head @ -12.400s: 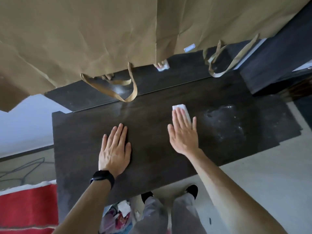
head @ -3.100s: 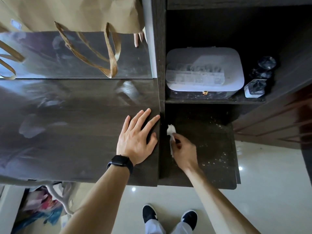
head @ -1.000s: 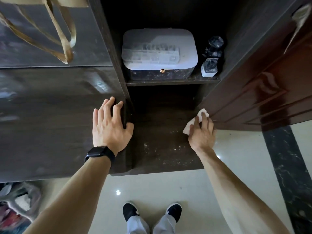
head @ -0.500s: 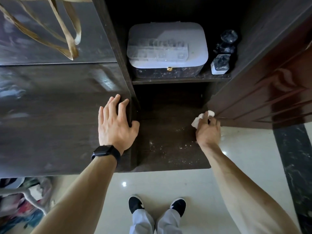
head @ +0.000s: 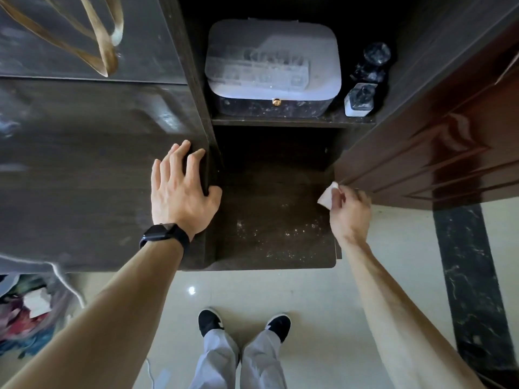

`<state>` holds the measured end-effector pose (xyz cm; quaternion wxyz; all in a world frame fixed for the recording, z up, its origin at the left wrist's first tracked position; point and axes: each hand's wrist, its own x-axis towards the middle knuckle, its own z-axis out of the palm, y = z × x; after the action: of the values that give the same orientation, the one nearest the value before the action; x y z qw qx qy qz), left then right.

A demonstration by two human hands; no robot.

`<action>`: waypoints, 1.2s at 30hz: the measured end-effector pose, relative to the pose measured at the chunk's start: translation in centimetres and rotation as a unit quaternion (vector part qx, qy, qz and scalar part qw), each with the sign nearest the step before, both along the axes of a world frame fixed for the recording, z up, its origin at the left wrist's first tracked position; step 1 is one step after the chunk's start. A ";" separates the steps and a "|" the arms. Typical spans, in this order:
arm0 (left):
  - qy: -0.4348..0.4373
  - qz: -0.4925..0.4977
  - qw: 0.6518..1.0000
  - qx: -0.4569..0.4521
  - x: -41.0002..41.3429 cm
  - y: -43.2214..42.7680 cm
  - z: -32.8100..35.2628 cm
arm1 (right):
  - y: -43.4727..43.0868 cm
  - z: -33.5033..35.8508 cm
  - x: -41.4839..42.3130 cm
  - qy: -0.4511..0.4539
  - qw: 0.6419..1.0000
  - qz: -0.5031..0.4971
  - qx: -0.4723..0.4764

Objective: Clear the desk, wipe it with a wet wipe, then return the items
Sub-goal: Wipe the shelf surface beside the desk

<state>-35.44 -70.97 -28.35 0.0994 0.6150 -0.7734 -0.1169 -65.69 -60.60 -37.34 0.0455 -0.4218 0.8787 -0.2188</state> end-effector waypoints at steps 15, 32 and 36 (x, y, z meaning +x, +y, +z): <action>0.005 -0.004 1.000 0.006 0.1 -0.1 0.3 | 18.4 -1.6 3.5 -0.033 0.985 0.093 0.145; 0.020 -0.004 1.000 -0.011 0.2 -0.1 -0.2 | -0.5 -1.9 2.4 -0.008 0.993 0.103 0.063; 0.021 -0.011 1.000 -0.001 0.3 0.0 0.1 | 9.4 -0.7 5.8 -0.052 0.992 0.100 0.058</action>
<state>-35.14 -71.01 -28.28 0.1155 0.6038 -0.7779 -0.1300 -59.85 -51.21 -38.00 0.1369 -0.4920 0.8398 -0.1839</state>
